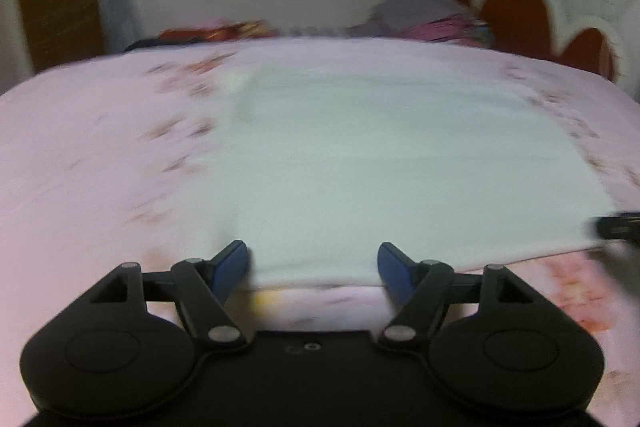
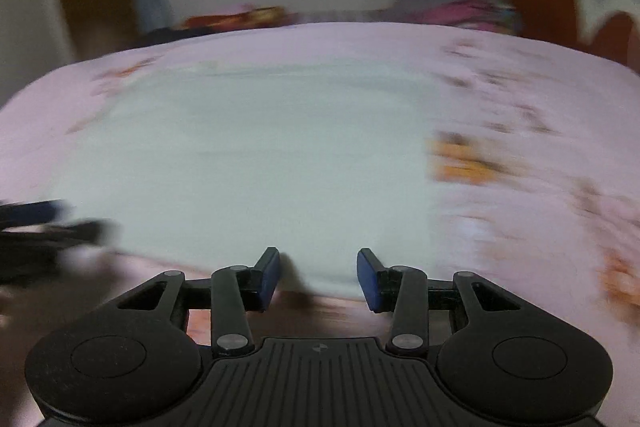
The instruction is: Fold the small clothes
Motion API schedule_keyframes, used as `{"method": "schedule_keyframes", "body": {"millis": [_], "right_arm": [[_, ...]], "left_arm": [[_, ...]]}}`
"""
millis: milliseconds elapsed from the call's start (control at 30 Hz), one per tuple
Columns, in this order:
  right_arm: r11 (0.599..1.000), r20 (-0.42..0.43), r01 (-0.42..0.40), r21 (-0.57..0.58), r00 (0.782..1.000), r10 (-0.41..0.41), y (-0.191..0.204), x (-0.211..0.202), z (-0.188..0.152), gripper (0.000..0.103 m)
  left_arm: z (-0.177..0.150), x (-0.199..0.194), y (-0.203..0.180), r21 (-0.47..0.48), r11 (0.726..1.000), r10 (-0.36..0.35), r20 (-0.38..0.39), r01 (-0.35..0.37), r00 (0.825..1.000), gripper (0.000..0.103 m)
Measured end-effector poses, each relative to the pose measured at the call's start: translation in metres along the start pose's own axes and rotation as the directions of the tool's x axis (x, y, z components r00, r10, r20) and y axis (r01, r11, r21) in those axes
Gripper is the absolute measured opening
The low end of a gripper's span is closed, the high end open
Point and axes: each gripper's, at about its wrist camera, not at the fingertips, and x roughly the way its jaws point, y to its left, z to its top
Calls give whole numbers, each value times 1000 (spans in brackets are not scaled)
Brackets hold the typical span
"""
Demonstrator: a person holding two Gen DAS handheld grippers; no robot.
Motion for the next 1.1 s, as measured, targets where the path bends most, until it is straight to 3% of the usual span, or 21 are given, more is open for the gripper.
{"method": "schedule_keyframes", "body": {"millis": [100,233,300,333,433,567,700,800,900,1100], "right_arm": [[996,-33,14,90,999,-11,-33,1,-2,41],[997,-35,6,74,999,-3,-30,1,4,41],[997,3,28,71,1000,-28,-28,-7,7,39],[997,31,30,68,999,-32,-27,-13,8,32],[999,84,26,40,996,-30,-21,-22,4,30],[998,-14,48,36,999,-48,-28,1,-4,28],[996,13,56,65,998,-57,-34,-7,-4,28],[997,72,10,75,997,-15,-34,-18,-3,28],[999,-16,23,31,1000,-23,-32,-3,-7,28],[1000,2,21,21,1000,-21,-35,-16,-6,28]], "left_arm": [[-2,-2,10,12,1000,-12,4,12,1000,67],[-1,-3,5,11,1000,8,3,-8,1000,67],[-2,-4,5,11,1000,9,5,-9,1000,67],[-2,-4,5,9,1000,8,7,-9,1000,67],[0,-1,4,7,1000,13,9,-13,1000,67],[0,-1,2,8,1000,18,11,-18,1000,67],[-1,-2,1,9,1000,23,14,-23,1000,67],[-2,-2,0,8,999,31,16,-31,999,67],[-1,-2,-1,5,999,36,11,-36,999,68],[3,-5,2,-23,999,44,-16,-44,999,72]]}}
